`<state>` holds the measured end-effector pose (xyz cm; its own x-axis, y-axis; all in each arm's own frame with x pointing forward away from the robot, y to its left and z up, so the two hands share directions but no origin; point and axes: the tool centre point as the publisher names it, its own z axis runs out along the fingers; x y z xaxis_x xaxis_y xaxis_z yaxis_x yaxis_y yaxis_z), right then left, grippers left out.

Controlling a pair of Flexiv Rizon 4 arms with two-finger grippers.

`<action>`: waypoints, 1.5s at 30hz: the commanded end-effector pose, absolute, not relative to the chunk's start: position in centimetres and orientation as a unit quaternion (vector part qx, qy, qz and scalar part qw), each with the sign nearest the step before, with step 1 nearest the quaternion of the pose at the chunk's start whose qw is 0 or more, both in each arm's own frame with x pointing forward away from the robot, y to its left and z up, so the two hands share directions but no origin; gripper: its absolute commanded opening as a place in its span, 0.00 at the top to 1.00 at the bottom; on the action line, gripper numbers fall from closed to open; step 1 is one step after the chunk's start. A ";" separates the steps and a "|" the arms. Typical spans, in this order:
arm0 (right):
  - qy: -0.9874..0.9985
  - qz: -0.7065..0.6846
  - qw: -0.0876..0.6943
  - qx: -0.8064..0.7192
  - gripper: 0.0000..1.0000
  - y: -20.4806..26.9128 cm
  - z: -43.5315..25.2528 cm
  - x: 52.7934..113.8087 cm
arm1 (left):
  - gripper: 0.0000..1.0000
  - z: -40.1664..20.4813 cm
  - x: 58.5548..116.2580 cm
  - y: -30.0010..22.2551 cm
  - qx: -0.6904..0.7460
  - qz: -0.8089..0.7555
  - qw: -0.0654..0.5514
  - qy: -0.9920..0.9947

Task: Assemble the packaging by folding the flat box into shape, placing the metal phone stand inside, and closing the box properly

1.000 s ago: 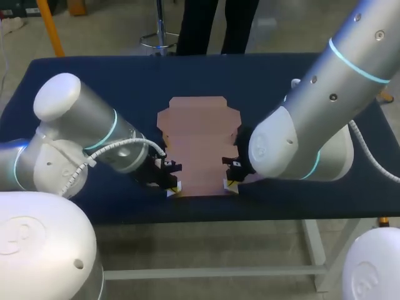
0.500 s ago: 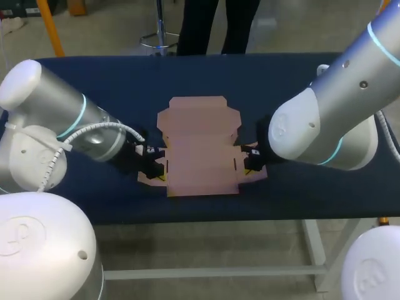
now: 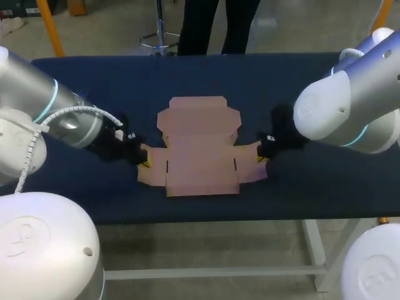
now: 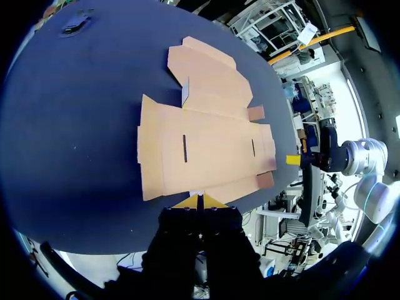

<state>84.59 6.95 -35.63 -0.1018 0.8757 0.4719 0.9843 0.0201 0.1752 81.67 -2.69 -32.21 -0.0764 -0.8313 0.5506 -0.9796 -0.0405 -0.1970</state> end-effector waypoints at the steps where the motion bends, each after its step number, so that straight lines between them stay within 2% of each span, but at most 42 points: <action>1: -0.689 -0.297 0.209 -0.627 1.00 6.0 -34.9 85.7 | 1.00 -31.5 83.4 -2.1 0.664 0.265 0.146 -0.684; 9: -0.681 -0.298 0.211 -0.635 1.00 5.1 -34.1 87.3 | 1.00 -30.8 85.3 -1.2 0.668 0.262 0.150 -0.680; 11: -0.677 -0.299 0.212 -0.637 1.00 4.8 -33.9 87.7 | 0.25 -30.6 85.7 -0.9 0.670 0.264 0.154 -0.676; 12: -0.676 -0.300 0.213 -0.638 1.00 4.6 -33.8 87.9 | 0.00 -30.4 86.0 -0.7 0.671 0.265 0.156 -0.675; 14: -0.673 -0.301 0.214 -0.641 1.00 4.2 -33.5 88.5 | 0.00 -30.2 86.5 -0.3 0.673 0.266 0.159 -0.672; 17: -0.668 -0.303 0.214 -0.646 0.51 3.8 -33.1 89.2 | 0.00 -29.8 87.1 0.2 0.674 0.267 0.164 -0.669; 18: -0.667 -0.303 0.214 -0.646 0.09 3.7 -33.1 89.3 | 0.00 -29.7 87.2 0.3 0.674 0.267 0.165 -0.669; 19: -0.664 -0.303 0.216 -0.648 0.00 3.5 -33.0 89.7 | 0.00 -29.6 87.4 0.5 0.676 0.266 0.170 -0.665; 45: -0.656 -0.296 0.234 -0.654 0.00 2.8 -32.9 90.9 | 0.00 -29.5 87.5 0.7 0.675 0.268 0.177 -0.664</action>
<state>90.81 3.04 -32.86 -0.0325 0.7319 0.6806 0.9957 -0.0355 0.0857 87.45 0.67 -29.48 -0.0252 -0.8007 0.5985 -0.9915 -0.0563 -0.1171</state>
